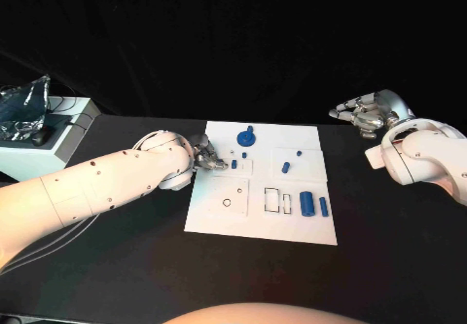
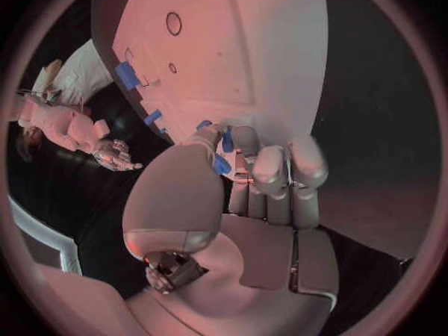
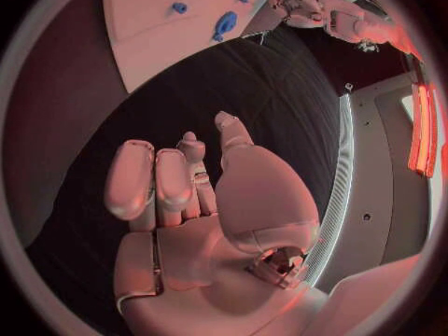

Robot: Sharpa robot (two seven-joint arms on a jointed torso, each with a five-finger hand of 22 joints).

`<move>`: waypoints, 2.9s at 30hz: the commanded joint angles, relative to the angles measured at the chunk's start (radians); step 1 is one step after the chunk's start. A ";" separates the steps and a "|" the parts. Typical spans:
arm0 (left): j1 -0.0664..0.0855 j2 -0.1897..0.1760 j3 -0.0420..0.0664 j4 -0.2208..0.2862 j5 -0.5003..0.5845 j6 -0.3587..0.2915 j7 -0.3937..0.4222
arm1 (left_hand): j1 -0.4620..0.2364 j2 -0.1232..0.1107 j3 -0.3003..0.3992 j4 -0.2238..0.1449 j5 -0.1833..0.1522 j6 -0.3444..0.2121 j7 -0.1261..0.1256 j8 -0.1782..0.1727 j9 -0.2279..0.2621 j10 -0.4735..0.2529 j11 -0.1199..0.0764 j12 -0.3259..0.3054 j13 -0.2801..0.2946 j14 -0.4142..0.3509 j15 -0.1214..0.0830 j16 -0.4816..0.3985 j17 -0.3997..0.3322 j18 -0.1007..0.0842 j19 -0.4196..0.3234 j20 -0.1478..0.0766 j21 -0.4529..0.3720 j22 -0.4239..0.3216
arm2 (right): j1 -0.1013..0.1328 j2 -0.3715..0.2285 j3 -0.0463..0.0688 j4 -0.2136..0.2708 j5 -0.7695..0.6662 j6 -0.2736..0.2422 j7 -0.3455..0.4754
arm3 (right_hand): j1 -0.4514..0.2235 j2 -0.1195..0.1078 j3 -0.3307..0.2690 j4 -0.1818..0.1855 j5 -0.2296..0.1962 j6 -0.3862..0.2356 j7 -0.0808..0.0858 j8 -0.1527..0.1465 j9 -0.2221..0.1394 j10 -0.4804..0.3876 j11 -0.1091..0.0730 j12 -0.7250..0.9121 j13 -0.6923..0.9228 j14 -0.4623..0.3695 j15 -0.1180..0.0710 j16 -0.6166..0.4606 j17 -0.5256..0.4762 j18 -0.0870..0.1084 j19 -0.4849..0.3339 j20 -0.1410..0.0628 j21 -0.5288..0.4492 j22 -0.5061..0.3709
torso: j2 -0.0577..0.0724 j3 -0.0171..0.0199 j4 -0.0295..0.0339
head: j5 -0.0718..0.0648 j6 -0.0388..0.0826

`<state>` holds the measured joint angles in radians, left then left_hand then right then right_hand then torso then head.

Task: Assemble the parts on the task board

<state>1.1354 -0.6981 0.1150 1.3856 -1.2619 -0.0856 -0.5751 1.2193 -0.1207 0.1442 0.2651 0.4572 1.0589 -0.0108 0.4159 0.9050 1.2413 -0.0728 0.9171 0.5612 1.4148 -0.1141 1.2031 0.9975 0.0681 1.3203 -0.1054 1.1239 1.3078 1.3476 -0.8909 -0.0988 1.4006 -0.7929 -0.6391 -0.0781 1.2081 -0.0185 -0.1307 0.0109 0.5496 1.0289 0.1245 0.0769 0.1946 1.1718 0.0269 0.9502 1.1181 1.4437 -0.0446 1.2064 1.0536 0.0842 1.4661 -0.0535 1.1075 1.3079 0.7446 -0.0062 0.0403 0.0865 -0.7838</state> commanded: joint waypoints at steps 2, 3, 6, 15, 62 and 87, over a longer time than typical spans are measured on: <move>0.000 0.001 0.001 0.004 -0.006 0.005 0.016 | 0.031 0.002 0.065 -0.023 -0.001 -0.012 0.002 0.002 -0.003 -0.009 0.001 0.005 -0.001 -0.002 0.001 -0.007 -0.002 -0.005 -0.006 0.003 -0.007 0.075 | -0.001 0.000 0.000 0.001 -0.010 0.006 0.009 | -0.001 -0.002 0.003 -0.004 0.006 0.005 0.005 -0.006 -0.001 -0.001 -0.003 -0.002 0.001 0.001 -0.004 -0.002 0.000 0.005 0.039 -0.008 -0.003 0.148 | 0.000 0.0002 -0.0007 | 0.001 0.001; 0.000 0.000 0.001 0.004 -0.007 0.005 0.016 | 0.033 -0.002 0.085 -0.031 -0.001 -0.013 0.003 0.001 -0.004 -0.009 0.000 0.005 -0.001 -0.001 0.002 -0.007 -0.001 -0.005 -0.006 0.004 -0.007 0.075 | -0.001 0.000 0.000 0.001 -0.010 0.006 0.009 | -0.001 -0.002 0.003 -0.004 0.006 0.005 0.005 -0.006 -0.001 -0.001 -0.003 -0.002 0.001 0.001 -0.004 -0.002 0.000 0.005 0.039 -0.008 -0.003 0.148 | 0.000 0.0002 -0.0005 | 0.001 0.001; 0.000 0.000 0.001 0.005 -0.009 0.005 0.018 | 0.015 -0.015 0.148 -0.062 -0.001 -0.016 0.001 0.005 -0.006 -0.010 0.001 0.006 -0.001 -0.001 0.004 -0.006 0.001 -0.001 -0.007 0.011 -0.007 0.076 | -0.001 0.001 0.000 0.001 -0.010 0.006 0.009 | -0.001 -0.002 0.003 -0.004 0.006 0.005 0.005 -0.006 -0.001 -0.001 -0.003 -0.002 0.001 0.001 -0.004 -0.002 0.000 0.005 0.039 -0.008 -0.003 0.148 | 0.000 0.0004 0.0000 | 0.000 0.002; 0.000 -0.001 0.001 0.006 -0.008 0.004 0.018 | -0.007 -0.022 0.193 -0.084 -0.003 -0.020 0.001 0.011 -0.005 -0.010 0.001 0.007 -0.002 -0.001 0.005 -0.005 0.004 0.004 -0.009 0.017 -0.010 0.076 | -0.001 0.000 0.000 0.002 -0.010 0.006 0.009 | -0.002 -0.002 0.003 -0.003 0.006 0.005 0.005 -0.007 -0.001 -0.002 -0.003 -0.003 0.000 0.000 -0.004 -0.003 -0.001 0.005 0.039 -0.008 -0.003 0.148 | 0.000 0.0008 -0.0003 | 0.000 0.003; 0.000 0.000 0.001 0.003 0.021 -0.020 0.019 | -0.066 -0.014 -0.030 0.019 -0.001 -0.006 0.009 -0.005 -0.022 -0.008 0.006 0.009 -0.005 -0.001 0.005 -0.009 0.005 -0.005 -0.003 -0.001 -0.009 0.078 | -0.001 -0.001 0.000 0.000 -0.010 0.006 0.009 | -0.002 -0.002 0.003 -0.003 0.006 0.005 0.005 -0.007 -0.001 -0.002 -0.003 -0.003 0.000 0.000 -0.004 -0.003 -0.001 0.005 0.039 -0.008 -0.003 0.148 | 0.000 0.0003 0.0000 | 0.001 0.002; 0.001 -0.003 0.017 0.003 0.035 0.015 -0.008 | -0.123 0.009 -0.025 0.022 0.001 -0.008 0.015 -0.023 -0.045 -0.012 0.010 0.007 -0.006 -0.002 0.007 -0.013 0.003 -0.002 -0.004 0.002 -0.013 0.077 | -0.004 0.001 0.000 -0.001 -0.010 0.016 0.005 | -0.002 -0.002 0.003 -0.003 0.006 0.005 0.005 -0.007 -0.001 -0.002 -0.003 -0.003 0.000 0.000 -0.004 -0.003 -0.001 0.005 0.039 -0.008 -0.003 0.148 | 0.000 0.0009 -0.0004 | 0.003 0.005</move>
<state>1.1356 -0.7026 0.1307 1.3873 -1.2389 -0.0928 -0.5766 1.1084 -0.1113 0.1146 0.2868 0.4538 1.0509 -0.0013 0.3979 0.8608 1.2311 -0.0696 0.9206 0.5569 1.4148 -0.1141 1.1957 1.0010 0.0681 1.3169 -0.1020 1.1170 1.3074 1.3443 -0.8909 -0.0989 1.3991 -0.7933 -0.6367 -0.0792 1.2081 -0.0185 -0.1307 0.0109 0.5496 1.0305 0.1229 0.0769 0.1946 1.1733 0.0284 0.9502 1.1176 1.4437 -0.0445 1.2064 1.0536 0.0842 1.4661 -0.0535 1.1075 1.3078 0.7439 -0.0053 0.0403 0.0896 -0.7792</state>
